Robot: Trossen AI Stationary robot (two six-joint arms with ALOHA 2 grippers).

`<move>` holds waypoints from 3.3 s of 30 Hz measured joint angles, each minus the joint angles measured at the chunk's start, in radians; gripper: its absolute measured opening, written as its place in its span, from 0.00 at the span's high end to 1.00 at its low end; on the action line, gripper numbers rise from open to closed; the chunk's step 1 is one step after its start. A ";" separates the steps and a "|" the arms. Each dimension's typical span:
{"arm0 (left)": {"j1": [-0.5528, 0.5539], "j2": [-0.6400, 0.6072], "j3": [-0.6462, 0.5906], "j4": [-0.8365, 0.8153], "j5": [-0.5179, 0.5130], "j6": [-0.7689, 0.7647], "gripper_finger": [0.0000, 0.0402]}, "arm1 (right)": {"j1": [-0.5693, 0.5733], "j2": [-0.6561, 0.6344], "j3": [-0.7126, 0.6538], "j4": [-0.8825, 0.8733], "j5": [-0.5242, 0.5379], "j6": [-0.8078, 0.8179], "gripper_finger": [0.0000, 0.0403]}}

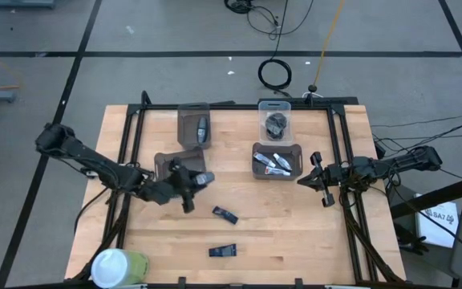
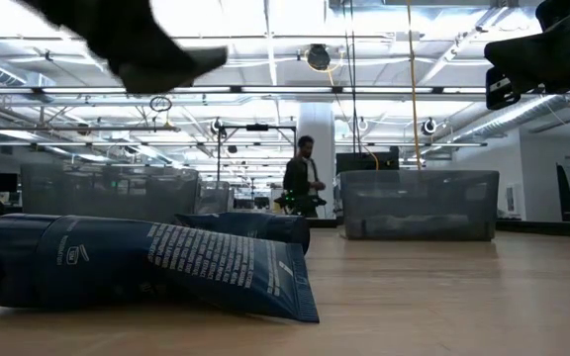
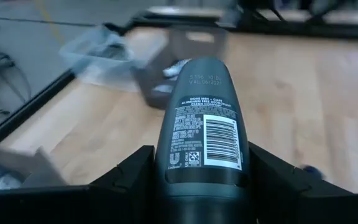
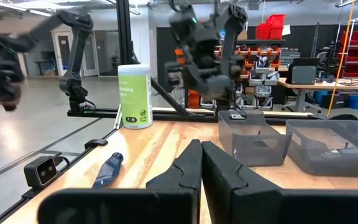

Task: Pick & Place Travel size toiletries
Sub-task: Put the gray deodorant into the top black bin, then put the top dark blue shave cream into the bottom left black bin

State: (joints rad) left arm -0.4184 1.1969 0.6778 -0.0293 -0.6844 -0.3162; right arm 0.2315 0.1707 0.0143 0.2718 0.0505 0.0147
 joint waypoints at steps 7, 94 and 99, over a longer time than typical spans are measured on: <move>0.076 -0.085 -0.389 0.682 -0.082 -0.005 0.51 | 0.000 0.000 0.000 0.000 0.000 0.000 1.00; 0.737 0.226 0.096 0.347 0.824 -0.070 0.33 | 0.000 0.000 0.000 0.000 0.000 0.000 1.00; 0.685 0.227 0.096 0.403 0.961 -0.051 0.33 | 0.000 0.000 0.000 0.000 0.000 0.000 1.00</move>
State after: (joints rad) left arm 0.2671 1.4237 0.7738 0.3732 0.2766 -0.3674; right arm 0.2317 0.1705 0.0143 0.2718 0.0505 0.0143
